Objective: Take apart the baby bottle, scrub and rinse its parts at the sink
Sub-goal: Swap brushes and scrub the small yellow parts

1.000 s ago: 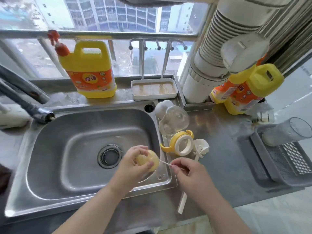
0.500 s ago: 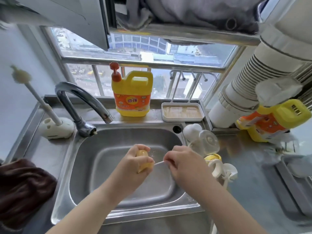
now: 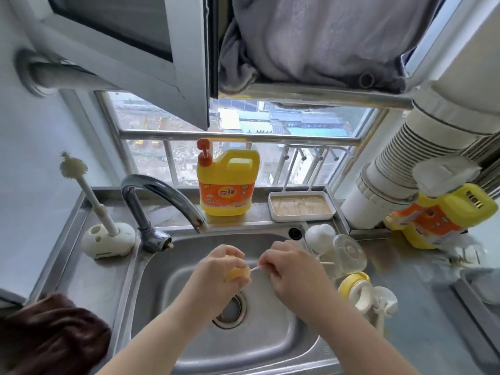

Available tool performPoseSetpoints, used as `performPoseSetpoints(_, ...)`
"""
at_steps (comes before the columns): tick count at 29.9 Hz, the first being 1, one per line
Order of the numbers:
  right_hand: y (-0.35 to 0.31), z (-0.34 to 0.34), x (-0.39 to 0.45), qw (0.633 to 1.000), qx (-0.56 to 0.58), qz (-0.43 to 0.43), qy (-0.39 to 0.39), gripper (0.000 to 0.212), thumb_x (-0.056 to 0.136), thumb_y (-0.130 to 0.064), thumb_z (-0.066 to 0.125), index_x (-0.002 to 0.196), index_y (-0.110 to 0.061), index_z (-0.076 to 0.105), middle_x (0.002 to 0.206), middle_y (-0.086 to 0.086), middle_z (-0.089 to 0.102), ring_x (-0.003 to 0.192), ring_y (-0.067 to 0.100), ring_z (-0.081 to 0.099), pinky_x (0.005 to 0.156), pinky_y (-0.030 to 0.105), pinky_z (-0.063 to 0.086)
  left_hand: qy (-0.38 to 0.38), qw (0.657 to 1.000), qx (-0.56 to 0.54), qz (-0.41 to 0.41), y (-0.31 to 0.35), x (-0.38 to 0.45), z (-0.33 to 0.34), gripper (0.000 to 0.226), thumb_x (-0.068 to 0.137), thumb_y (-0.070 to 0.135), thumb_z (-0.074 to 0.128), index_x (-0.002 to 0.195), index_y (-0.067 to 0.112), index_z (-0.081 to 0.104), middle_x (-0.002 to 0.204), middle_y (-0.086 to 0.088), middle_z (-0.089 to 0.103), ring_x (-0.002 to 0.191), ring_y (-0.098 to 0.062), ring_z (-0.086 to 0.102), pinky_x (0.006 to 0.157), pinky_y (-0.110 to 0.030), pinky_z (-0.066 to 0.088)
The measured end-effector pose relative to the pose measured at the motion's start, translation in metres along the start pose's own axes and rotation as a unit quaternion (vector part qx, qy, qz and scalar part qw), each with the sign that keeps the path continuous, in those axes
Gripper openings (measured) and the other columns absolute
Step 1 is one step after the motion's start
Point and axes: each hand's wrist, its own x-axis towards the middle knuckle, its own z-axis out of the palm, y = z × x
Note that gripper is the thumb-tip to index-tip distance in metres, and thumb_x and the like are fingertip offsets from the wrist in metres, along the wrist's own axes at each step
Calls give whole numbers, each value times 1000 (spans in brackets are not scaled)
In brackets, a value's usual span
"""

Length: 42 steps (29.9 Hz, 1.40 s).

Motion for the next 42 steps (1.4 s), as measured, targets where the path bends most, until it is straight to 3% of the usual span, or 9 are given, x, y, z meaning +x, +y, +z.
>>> performPoseSetpoints(4,6,-5,3,1000,13,16,9,19,85,-17,51,82,-16,69,82,-4,61,87,15,52,68,27,42,-10,1000,15,1,2,3,-5,39,75,13,76,66,49,65,103,21,55,92,-3,60,85,-29,51)
performPoseSetpoints(6,9,-6,4,999,25,23,23,16,84,-15,53,80,-17,69,80,-5,60,86,14,51,72,30,45,-20,998,55,10,3,5,-6,38,77,12,74,66,46,60,106,23,51,94,0,57,86,-19,46)
performPoseSetpoints(10,5,-1,5,1000,17,4,-1,19,84,-17,50,81,-16,69,81,-4,61,85,16,51,72,30,44,-35,993,110,32,5,9,-2,10,82,11,68,80,20,70,105,23,45,91,5,52,79,2,31)
performPoseSetpoints(19,16,-10,7,999,33,14,30,15,87,-13,56,84,-16,70,85,-4,63,89,13,49,77,29,43,-29,995,97,22,10,12,0,8,85,10,65,83,14,71,104,22,46,92,9,52,77,3,33)
performPoseSetpoints(23,11,-10,5,1000,22,-18,-2,14,86,-13,55,81,-17,68,82,-6,61,86,13,49,75,33,46,-23,995,94,19,15,10,2,8,84,9,65,83,14,71,104,22,47,92,2,54,77,0,36)
performPoseSetpoints(27,17,-20,4,999,27,13,23,14,88,-15,55,88,-18,69,85,-12,58,87,7,43,76,25,40,-24,994,100,33,16,8,3,8,85,8,64,83,13,71,104,20,48,91,6,54,78,-2,37)
performPoseSetpoints(32,13,-21,-2,1000,1,-3,30,14,87,-16,56,86,-19,69,87,-7,63,89,12,48,71,24,35,-22,994,100,45,20,6,4,7,85,13,65,88,15,71,105,25,46,92,6,53,79,-2,37)
performPoseSetpoints(37,9,-15,-3,999,-9,-30,33,14,82,-12,54,77,-17,66,79,-4,61,80,16,53,69,28,39,-4,994,104,31,23,5,6,7,85,13,65,88,15,71,107,17,49,95,-3,54,77,1,34)
performPoseSetpoints(42,11,-19,-4,998,4,-16,62,13,86,-12,58,83,-14,70,83,-3,62,85,14,50,69,20,33,-7,990,126,59,25,4,6,8,85,10,63,86,12,71,107,12,49,92,-1,55,76,1,35)
